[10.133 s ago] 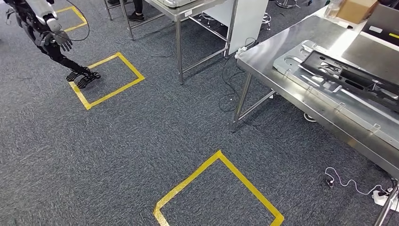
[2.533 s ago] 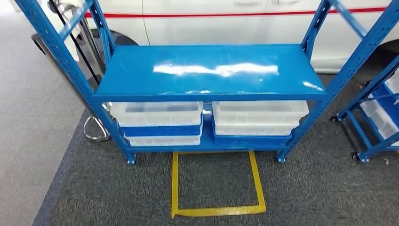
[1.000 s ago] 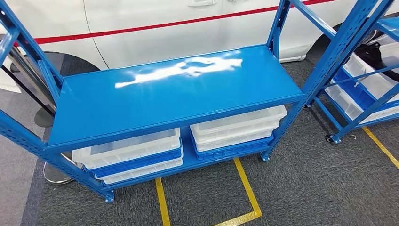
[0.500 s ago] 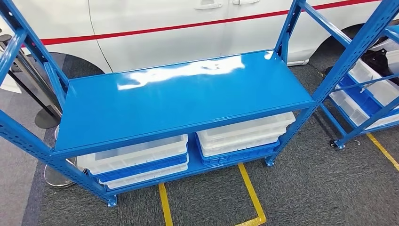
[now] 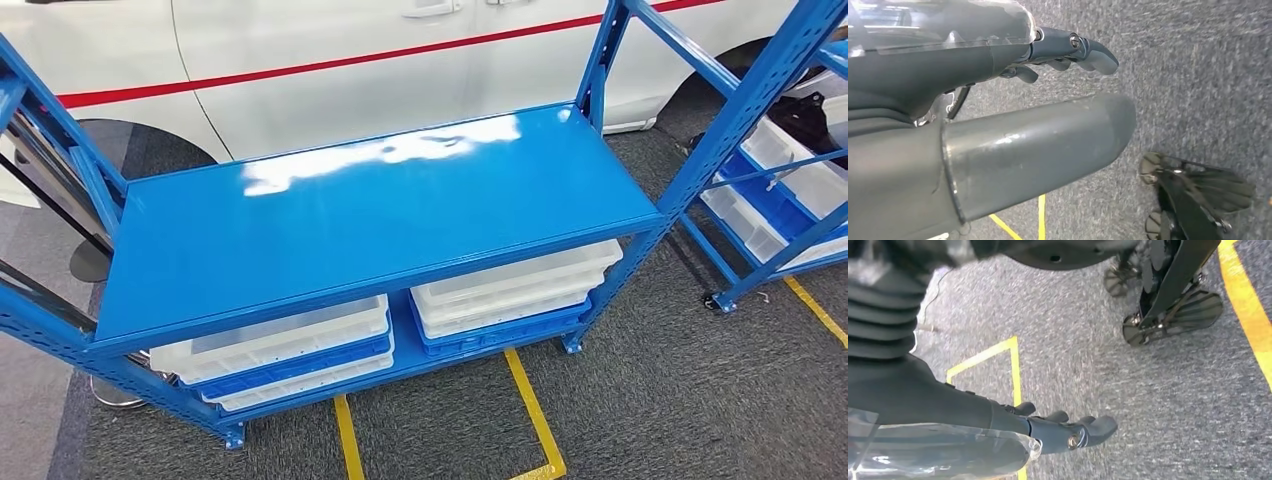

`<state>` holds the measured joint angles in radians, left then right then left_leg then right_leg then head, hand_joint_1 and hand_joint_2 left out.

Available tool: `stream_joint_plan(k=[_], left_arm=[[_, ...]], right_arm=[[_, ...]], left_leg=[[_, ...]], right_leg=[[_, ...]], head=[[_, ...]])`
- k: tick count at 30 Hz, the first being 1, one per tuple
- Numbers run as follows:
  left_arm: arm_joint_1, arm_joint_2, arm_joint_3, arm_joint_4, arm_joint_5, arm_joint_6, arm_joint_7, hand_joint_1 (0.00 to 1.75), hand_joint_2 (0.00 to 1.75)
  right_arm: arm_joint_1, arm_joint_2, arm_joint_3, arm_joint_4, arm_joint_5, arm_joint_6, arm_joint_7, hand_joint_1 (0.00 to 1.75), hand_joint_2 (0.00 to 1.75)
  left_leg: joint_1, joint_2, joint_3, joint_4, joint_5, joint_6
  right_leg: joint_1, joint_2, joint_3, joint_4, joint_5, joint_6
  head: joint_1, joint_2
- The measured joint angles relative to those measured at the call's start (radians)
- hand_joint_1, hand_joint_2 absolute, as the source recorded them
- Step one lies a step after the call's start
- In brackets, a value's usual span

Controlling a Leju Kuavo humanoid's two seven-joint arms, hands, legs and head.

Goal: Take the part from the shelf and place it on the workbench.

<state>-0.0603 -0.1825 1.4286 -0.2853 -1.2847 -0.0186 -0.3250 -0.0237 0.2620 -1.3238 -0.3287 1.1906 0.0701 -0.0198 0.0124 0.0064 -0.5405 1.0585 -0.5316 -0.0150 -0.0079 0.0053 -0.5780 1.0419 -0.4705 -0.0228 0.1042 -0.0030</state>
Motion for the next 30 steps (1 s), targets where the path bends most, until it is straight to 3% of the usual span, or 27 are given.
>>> stream_joint_plan(k=[3,5,7,9,10,11,13,15,17,19,23,30], left_arm=[[-0.001,0.0,0.0,-0.003,0.0,0.006,0.009,0.0,0.0],[-0.001,-0.001,0.0,-0.004,-0.001,0.008,0.011,0.0,0.0],[-0.002,-0.003,0.0,-0.005,-0.001,0.009,0.012,0.0,0.0],[-0.002,-0.002,0.0,-0.007,-0.001,0.012,0.012,0.0,0.0],[-0.002,-0.002,0.0,-0.007,-0.001,0.014,0.012,0.0,0.0],[-0.002,-0.003,0.0,-0.008,-0.002,0.015,0.013,0.0,0.0],[-0.002,-0.003,0.0,-0.009,-0.003,0.019,0.017,0.0,0.0],[-0.002,-0.003,0.0,-0.011,-0.003,0.021,0.023,0.0,0.87],[-0.004,-0.002,0.0,-0.014,-0.004,0.023,0.03,0.0,1.75],[-0.006,-0.001,-0.001,-0.016,-0.004,0.025,0.037,0.0,1.75],[-0.008,-0.002,-0.001,-0.016,-0.004,0.026,0.044,0.0,1.75],[-0.01,-0.002,-0.001,-0.016,-0.003,0.021,0.045,0.0,1.75]], right_arm=[[-0.004,0.005,-0.004,-0.002,0.002,-0.001,0.0,0.0,1.75],[-0.005,0.006,-0.005,-0.004,0.002,-0.002,0.0,0.0,1.75],[-0.005,0.007,-0.007,-0.006,0.002,-0.002,0.0,0.0,1.75],[-0.005,0.007,-0.009,-0.008,0.002,-0.002,0.0,0.0,1.75],[-0.005,0.007,-0.009,-0.008,0.003,-0.002,0.0,0.0,1.75],[-0.005,0.007,-0.01,-0.008,0.003,-0.003,0.0,0.0,1.75],[-0.005,0.007,-0.011,-0.009,0.004,-0.004,0.001,0.0,1.75],[-0.007,0.009,-0.011,-0.01,0.009,-0.008,0.009,0.0,1.75],[-0.01,0.014,-0.012,-0.014,0.013,-0.022,0.025,0.0,0.87],[-0.013,0.018,-0.017,-0.017,0.012,-0.036,0.035,0.0,0.0],[-0.015,0.018,-0.028,-0.019,0.011,-0.043,0.037,0.0,1.75],[-0.02,0.018,-0.032,-0.02,0.011,-0.043,0.037,0.0,1.75]], left_leg=[[-0.006,0.0,0.004,-0.032,0.009,0.02],[-0.001,0.002,0.009,-0.04,0.035,0.036],[0.003,0.004,0.011,-0.048,0.045,0.048],[0.002,0.005,0.007,-0.048,0.046,0.052],[0.002,0.005,0.006,-0.047,0.046,0.052],[0.002,0.005,0.006,-0.047,0.046,0.051],[0.002,0.004,0.009,-0.045,0.043,0.047],[-0.003,0.003,0.008,-0.035,0.034,0.042],[-0.012,0.003,0.003,-0.026,0.025,0.042],[-0.014,0.003,0.003,-0.026,0.024,0.042],[-0.011,0.003,0.007,-0.033,0.027,0.037],[-0.009,0.003,0.009,-0.037,0.027,0.026]], right_leg=[[0.003,0.0,0.001,0.0,-0.002,0.017],[0.003,0.0,0.0,0.013,-0.015,0.028],[0.001,-0.001,-0.03,0.085,-0.066,0.035],[0.0,-0.002,-0.086,0.209,-0.13,0.039],[-0.002,-0.002,-0.107,0.255,-0.144,0.041],[-0.003,-0.002,-0.113,0.27,-0.139,0.042],[-0.006,-0.003,-0.074,0.192,-0.082,0.042],[-0.011,-0.004,-0.016,0.068,-0.032,0.044],[-0.014,-0.003,0.008,0.012,-0.023,0.042],[-0.012,-0.002,0.009,0.011,-0.026,0.035],[-0.006,-0.002,0.009,0.012,-0.027,0.027],[-0.004,-0.002,0.01,0.012,-0.03,0.023]], head=[[0.0,0.0],[0.001,0.0],[0.001,0.0],[0.001,0.0],[0.001,0.0],[0.001,0.0],[0.001,0.0],[0.001,0.0],[0.0,0.0],[0.0,0.0],[0.0,0.0],[0.0,0.0]])
